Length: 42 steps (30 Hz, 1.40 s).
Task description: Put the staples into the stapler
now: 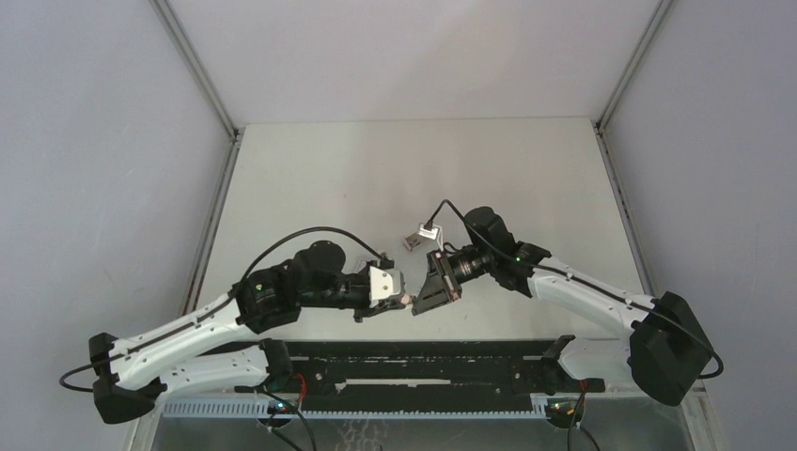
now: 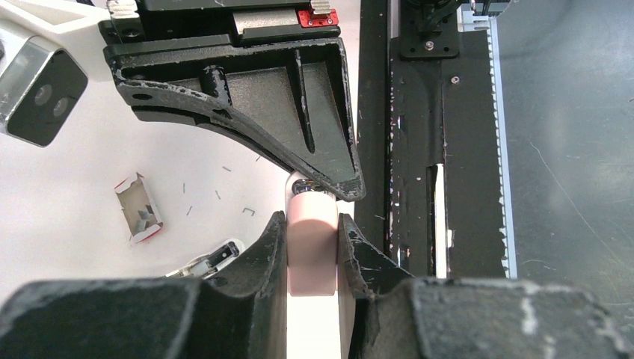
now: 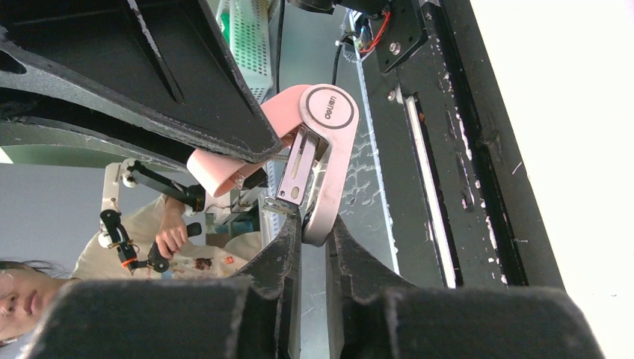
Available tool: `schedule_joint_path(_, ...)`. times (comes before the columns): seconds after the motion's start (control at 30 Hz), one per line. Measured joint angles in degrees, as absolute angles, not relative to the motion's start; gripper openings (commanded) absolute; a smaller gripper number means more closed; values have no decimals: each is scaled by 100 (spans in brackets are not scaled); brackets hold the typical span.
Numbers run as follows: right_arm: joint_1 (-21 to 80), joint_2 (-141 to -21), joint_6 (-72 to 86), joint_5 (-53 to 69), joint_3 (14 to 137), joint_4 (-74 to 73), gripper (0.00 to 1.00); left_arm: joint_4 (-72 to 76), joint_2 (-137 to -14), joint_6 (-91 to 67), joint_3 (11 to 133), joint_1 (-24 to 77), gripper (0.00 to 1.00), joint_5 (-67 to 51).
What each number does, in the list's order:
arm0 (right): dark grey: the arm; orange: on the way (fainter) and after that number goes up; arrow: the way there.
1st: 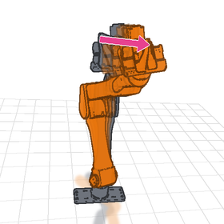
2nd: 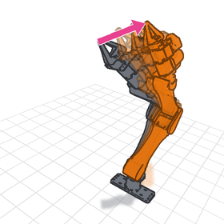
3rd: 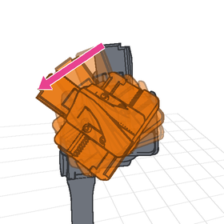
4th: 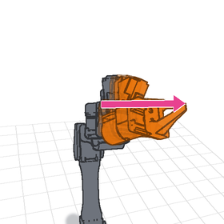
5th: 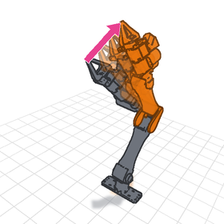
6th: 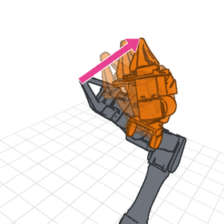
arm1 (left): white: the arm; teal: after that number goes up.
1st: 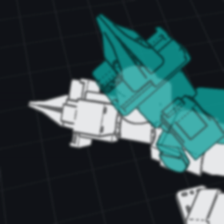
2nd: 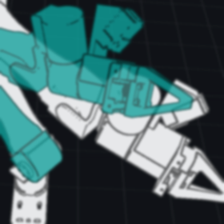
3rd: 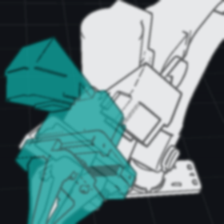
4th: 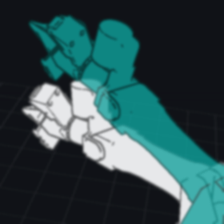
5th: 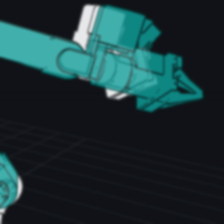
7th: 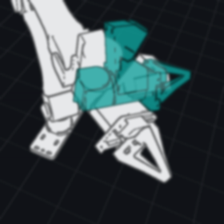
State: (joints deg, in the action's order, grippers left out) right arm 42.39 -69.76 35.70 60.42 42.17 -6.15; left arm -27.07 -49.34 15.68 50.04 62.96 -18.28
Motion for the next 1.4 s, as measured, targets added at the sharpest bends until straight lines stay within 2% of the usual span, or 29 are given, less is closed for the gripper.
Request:
schedule_joint_path(0.17,4071,-6882,3524,5992,4244,-661,0,-2604,-4755,1566,4960,6326,9,-1608)
schedule_joint_path(0.37,3675,-6477,3457,5994,4241,-707,0,-2283,-4392,1564,4836,6348,15,-1197)
schedule_joint_path(0.73,3175,-5706,3140,5894,4226,-1297,0,-2324,-4228,1557,4764,6364,17,-740)
schedule_joint_path(0.87,3074,-5596,3050,5900,4185,-1385,0,-2366,-4250,1540,4757,6377,33,-652)
schedule_joint_path(1.2,2867,-5411,2930,5972,4051,-1671,0,-2565,-4165,1160,4624,6357,60,176)
schedule_joint_path(1.4,2847,-5325,2910,5937,3966,-1693,0,-2534,-3632,672,4298,6355,76,392)
